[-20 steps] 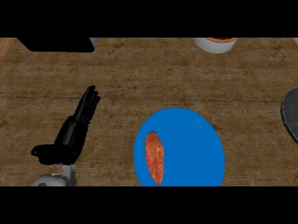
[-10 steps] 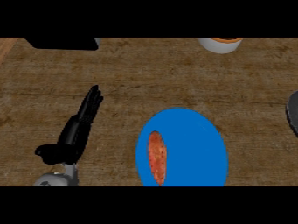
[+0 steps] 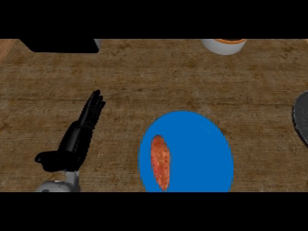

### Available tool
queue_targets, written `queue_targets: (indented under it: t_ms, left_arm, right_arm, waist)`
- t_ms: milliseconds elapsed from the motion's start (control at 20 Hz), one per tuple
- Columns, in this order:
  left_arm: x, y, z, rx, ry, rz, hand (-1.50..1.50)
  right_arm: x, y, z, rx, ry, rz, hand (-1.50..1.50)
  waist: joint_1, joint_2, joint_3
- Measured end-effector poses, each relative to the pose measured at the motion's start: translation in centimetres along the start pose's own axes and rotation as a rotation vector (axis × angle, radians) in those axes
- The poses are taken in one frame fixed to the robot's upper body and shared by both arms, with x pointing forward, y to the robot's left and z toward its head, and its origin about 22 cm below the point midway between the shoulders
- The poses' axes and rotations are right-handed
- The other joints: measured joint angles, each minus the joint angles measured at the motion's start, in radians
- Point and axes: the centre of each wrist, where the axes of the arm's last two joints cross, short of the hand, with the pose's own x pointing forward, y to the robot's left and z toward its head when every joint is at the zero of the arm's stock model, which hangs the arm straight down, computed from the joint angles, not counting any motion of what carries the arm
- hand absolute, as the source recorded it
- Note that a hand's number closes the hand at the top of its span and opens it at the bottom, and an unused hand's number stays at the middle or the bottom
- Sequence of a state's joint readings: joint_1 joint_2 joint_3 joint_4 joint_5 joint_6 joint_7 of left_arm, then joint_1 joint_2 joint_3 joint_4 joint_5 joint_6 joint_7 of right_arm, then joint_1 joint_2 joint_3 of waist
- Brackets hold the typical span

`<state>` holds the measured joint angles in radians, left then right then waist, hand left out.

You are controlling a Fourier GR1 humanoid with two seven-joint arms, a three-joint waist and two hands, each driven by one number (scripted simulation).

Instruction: Pick the bell pepper from the plate and place it in the pan

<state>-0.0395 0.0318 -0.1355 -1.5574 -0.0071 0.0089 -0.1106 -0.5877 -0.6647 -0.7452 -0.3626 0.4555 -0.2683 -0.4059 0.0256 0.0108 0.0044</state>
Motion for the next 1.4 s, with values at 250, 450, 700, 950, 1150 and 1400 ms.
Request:
queue_targets:
  t_ms: [250,450,700,950,1150,1400]
  left_arm:
    - [0.3,0.1,0.0,0.02,0.003,-0.002,0.0]
    - [0.3,0.4,0.1,0.03,0.009,-0.007,0.0]
    - [0.1,0.2,0.5,0.032,0.008,-0.012,0.0]
    - [0.1,0.8,0.4,0.038,0.008,-0.012,0.0]
    - [0.3,0.7,0.5,0.034,0.01,-0.012,0.0]
    - [0.6,0.3,0.9,0.03,0.011,-0.01,0.0]
  right_arm:
    - [-2.0,-3.1,0.3,-0.005,0.008,-0.155,-1.5]
    - [-3.7,-6.4,0.7,0.044,0.0,-0.273,-1.5]
    - [-7.0,-8.5,3.1,0.149,-0.031,-0.355,-1.5]
    - [-9.0,-10.9,5.1,0.209,-0.08,-0.383,-1.5]
    - [-9.9,-11.8,6.7,0.218,-0.104,-0.362,-1.5]
    - [-10.3,-12.5,8.8,0.235,-0.113,-0.338,-1.5]
  waist:
    - [-0.014,-0.005,-0.002]
    - [-0.025,-0.009,-0.003]
    - [-0.032,-0.012,-0.004]
    - [-0.033,-0.013,-0.005]
    - [-0.033,-0.013,-0.005]
    - [-0.032,-0.013,-0.005]
